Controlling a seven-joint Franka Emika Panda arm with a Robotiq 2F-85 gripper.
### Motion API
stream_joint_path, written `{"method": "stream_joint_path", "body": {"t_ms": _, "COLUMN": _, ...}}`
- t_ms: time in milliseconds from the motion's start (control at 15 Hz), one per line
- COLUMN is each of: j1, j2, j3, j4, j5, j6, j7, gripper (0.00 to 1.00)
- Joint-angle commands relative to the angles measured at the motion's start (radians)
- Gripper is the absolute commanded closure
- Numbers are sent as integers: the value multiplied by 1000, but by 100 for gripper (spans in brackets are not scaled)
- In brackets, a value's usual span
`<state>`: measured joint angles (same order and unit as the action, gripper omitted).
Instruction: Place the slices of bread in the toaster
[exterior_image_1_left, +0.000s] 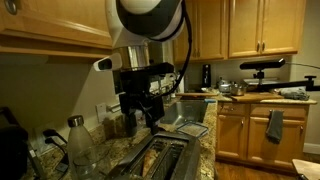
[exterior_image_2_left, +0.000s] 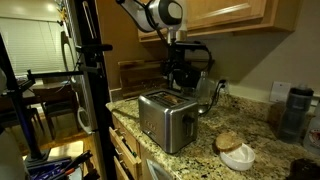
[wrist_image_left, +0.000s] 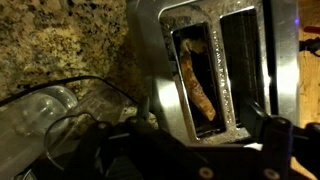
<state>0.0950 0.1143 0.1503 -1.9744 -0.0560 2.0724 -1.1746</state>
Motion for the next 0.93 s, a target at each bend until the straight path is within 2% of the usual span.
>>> {"method": "stream_joint_path", "body": {"t_ms": 0, "j1": -12, "j2": -20, "j3": -18, "j4": -13, "j5": 18, "j6": 29, "j7": 31, "gripper": 0}}
{"method": "stream_joint_path", "body": {"t_ms": 600, "j1": -53, "j2": 1, "j3": -74, "j4": 38, "j5": 108, "j6": 32, "j7": 270, "gripper": 0}}
{"method": "stream_joint_path", "body": {"t_ms": 867, "j1": -71, "j2": 10, "j3": -92, "j4": 44, "j5": 112, "j6": 54, "j7": 392, "gripper": 0}}
